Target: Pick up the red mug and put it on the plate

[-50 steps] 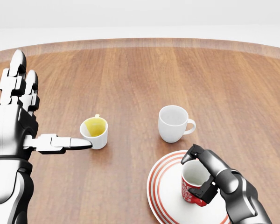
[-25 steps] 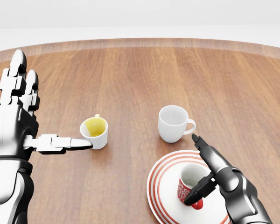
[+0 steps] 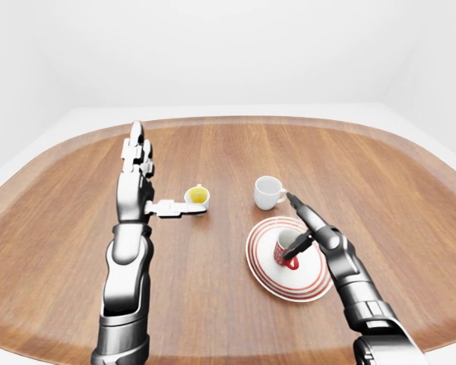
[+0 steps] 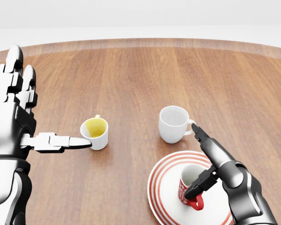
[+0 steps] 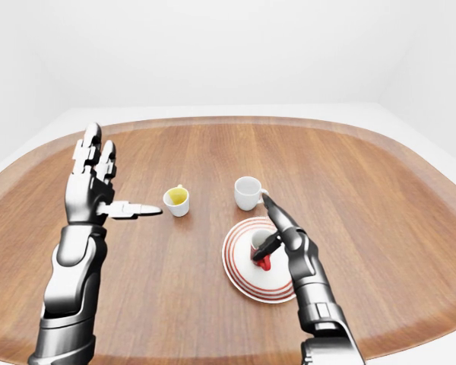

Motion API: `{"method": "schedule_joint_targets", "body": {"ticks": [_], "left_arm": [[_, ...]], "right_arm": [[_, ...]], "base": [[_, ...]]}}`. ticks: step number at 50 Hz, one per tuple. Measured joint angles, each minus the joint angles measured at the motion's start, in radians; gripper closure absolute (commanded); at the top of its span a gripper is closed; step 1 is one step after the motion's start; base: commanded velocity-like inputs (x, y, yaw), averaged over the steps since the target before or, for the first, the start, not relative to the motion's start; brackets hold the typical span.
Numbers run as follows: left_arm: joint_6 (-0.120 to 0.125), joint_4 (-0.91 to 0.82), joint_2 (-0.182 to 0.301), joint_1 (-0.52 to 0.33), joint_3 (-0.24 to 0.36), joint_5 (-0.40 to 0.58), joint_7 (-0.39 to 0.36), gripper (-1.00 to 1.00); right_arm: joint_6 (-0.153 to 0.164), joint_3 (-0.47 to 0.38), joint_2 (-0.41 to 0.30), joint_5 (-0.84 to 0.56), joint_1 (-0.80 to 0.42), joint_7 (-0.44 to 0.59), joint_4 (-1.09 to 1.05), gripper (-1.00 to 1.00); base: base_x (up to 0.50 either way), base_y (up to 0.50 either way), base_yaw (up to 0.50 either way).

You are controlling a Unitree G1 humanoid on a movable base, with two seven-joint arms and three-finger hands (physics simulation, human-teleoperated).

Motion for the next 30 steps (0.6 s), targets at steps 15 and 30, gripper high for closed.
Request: {"method": "schedule_joint_targets", "body": {"ticks": [15,30], "left_arm": [[0.0,-0.077,0.019,-0.036,0.015,-0.004,-0.008,-1.0],[0.0,-0.157,0.041,-0.08,0.03,-0.008,-0.011,-1.0]], "right_arm": [[0.0,-0.066,-0.033,0.011,0.009,0.18,-0.445,-1.0],[0.0,-0.131,-0.111,0.08,-0.085,0.301,-0.826,-1.0]], "base": [[0.0,0.0,0.0],[0.0,0.0,0.0]]}}
